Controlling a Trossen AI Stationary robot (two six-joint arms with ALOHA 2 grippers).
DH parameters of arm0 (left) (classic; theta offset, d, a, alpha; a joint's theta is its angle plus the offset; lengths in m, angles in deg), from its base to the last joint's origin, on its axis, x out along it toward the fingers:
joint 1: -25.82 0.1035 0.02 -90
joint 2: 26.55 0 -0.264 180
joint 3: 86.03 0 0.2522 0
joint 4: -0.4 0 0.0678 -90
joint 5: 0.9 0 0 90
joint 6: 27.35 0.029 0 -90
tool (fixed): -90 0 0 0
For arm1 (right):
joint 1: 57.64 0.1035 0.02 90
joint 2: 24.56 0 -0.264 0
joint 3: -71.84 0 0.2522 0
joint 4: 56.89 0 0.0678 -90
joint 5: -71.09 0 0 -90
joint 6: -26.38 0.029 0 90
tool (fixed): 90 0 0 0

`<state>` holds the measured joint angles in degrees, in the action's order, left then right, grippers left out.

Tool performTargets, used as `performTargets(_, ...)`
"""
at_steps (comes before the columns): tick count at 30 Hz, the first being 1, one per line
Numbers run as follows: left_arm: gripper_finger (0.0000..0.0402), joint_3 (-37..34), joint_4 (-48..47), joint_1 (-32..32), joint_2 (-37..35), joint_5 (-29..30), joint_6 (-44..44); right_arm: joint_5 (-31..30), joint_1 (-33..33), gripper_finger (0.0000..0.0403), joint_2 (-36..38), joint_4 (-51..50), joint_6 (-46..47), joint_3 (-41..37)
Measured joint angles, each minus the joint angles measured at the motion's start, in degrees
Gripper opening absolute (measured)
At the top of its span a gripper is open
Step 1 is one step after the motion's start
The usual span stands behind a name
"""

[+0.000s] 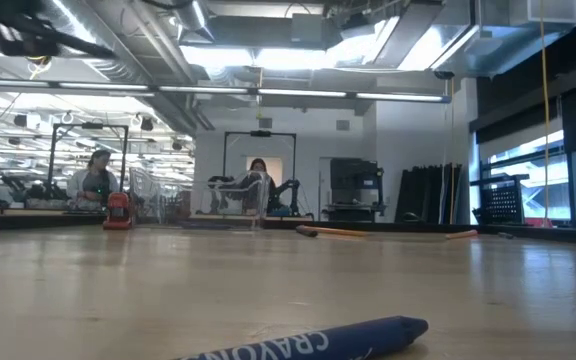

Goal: Sort crayons/erasers/pens/pencils in bins
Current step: Put the black pen into the bottom left transparent bin

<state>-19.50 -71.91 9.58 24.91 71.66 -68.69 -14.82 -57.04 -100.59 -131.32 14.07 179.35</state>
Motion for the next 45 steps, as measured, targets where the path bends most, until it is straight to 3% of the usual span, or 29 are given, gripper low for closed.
performTargets(12,0.0012,0.0,0.8,-15.9,-0.1,-6.1,-13.9,0.0,0.0,0.0115,0.0,4.4,0.0,0.0)
performTargets(20,0.0012,0.0,4.7,-24.3,1.9,-1.2,-19.8,0.0,0.0,0.0115,0.0,4.4,0.3,0.0)
performTargets(32,0.0012,-0.1,10.4,-29.3,16.0,1.0,-17.9,0.4,0.0,0.0115,0.0,4.4,0.2,0.0)
performTargets(40,0.0012,-0.1,10.8,-30.1,23.8,3.4,-18.4,10.5,0.0,0.0115,0.0,4.4,-0.1,0.0)
performTargets(45,0.0015,-0.1,10.7,-30.1,27.2,5.3,-18.3,11.1,0.0,0.0115,0.0,4.3,-0.1,0.0)
